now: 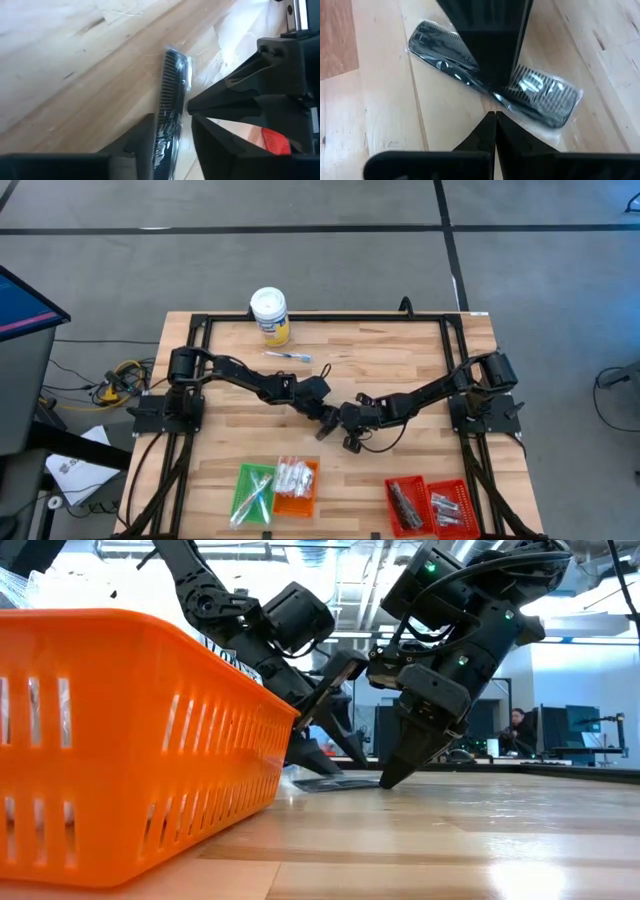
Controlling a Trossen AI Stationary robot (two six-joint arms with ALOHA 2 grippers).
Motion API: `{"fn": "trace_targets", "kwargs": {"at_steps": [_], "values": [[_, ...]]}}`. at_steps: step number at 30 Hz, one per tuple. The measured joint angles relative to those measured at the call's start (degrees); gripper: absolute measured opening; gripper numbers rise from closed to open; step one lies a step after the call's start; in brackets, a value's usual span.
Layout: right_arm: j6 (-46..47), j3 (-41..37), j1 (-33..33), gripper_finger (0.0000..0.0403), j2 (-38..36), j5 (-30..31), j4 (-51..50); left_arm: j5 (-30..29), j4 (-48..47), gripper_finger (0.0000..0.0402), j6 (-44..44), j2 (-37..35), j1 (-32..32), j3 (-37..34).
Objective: Pick & Place Travel size toiletries
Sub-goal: Put the black comb into the left red basket
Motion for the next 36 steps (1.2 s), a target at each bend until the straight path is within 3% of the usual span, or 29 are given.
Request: {"fn": "trace_targets", "kwargs": {"at_steps": [11, 25, 36], "values": [[-0.42, 0.00, 0.00, 0.0000, 0.00, 0.02, -0.13, 1.53, 0.67, 0.0006, 0.04, -0.11, 0.00, 0.02], [-0.59, 0.02, 0.00, 0.0000, 0.02, 0.00, -0.45, 1.73, -0.88, 0.0001, -0.44, -1.93, 0.00, 0.02], [-0.42, 0.00, -0.15, 0.0000, -0.20, -0.14, -0.52, -6.58, -17.57, 0.0001, 1.31, -18.16, 0.11, 0.07]]}}
